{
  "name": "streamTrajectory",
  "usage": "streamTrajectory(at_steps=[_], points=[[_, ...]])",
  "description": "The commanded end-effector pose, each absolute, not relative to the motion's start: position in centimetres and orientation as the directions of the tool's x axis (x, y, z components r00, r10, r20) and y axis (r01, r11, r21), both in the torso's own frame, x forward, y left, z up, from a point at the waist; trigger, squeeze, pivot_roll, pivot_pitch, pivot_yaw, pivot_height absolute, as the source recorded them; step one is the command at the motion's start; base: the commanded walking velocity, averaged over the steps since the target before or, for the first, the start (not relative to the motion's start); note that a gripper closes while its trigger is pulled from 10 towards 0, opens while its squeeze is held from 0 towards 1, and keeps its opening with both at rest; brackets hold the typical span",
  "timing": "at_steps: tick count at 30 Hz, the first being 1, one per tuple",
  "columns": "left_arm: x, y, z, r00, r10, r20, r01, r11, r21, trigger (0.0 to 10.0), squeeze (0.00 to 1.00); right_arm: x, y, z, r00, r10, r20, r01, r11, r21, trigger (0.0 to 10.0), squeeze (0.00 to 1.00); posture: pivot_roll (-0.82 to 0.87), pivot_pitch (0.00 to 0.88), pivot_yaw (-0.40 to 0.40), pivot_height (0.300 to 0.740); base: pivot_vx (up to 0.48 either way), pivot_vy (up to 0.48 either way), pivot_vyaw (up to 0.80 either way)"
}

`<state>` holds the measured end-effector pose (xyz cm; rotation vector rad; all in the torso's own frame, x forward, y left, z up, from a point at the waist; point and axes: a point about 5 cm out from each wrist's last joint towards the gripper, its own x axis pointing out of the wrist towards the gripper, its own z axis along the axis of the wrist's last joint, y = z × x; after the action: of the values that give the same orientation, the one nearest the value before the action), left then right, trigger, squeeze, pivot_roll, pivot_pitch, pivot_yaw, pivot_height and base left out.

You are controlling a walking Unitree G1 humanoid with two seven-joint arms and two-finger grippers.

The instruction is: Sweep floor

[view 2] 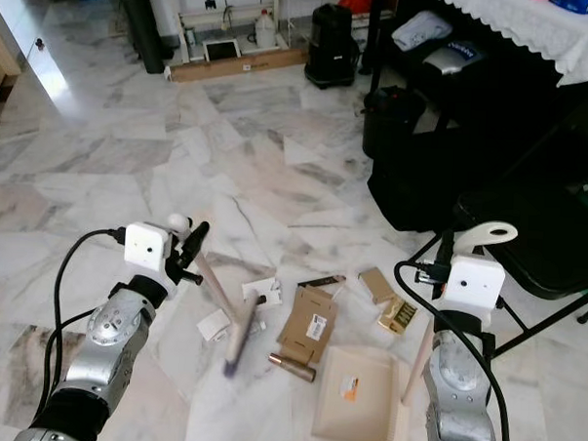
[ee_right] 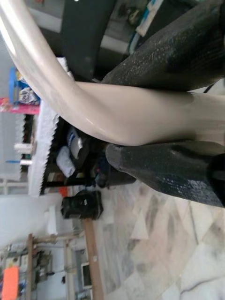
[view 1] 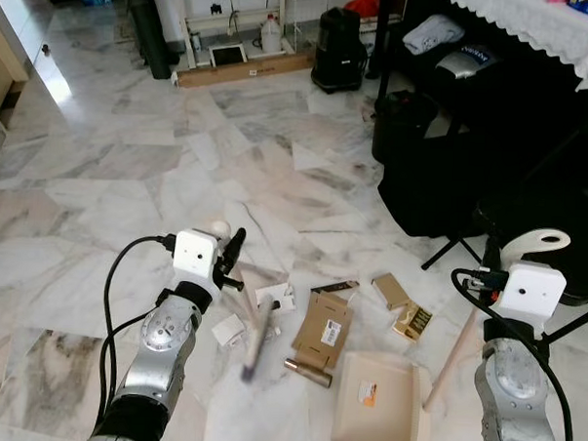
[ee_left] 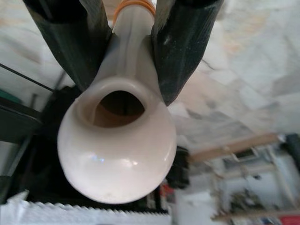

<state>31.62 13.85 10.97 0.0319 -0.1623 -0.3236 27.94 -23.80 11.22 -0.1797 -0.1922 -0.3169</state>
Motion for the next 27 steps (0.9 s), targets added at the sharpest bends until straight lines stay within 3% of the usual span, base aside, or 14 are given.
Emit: streamTrajectory(at_steps=[1,9,27], points=[[31.6,14.1,11.8,0.923,-0.341,0.177,0.333,0.940,0.074,10.0,0.00,27.8,-23.9,11.2,0.928,-0.293,0.231,0.334,0.928,-0.164,10.0,0.00,-0.04,0.122,0.076,0.740,0.000,0.000,0.00],[31.4,13.7,11.3,0.907,-0.401,0.130,0.401,0.916,0.028,10.0,0.00,27.9,-24.3,10.0,0.930,-0.307,0.200,0.344,0.920,-0.188,10.0,0.00,-0.03,0.127,0.085,0.740,0.000,0.000,0.00],[31.5,14.7,12.4,0.907,-0.396,0.146,0.393,0.918,0.051,10.0,0.00,28.5,-23.8,8.4,0.943,-0.276,0.187,0.315,0.920,-0.234,10.0,0.00,0.00,0.129,0.104,0.740,0.000,0.000,0.00]])
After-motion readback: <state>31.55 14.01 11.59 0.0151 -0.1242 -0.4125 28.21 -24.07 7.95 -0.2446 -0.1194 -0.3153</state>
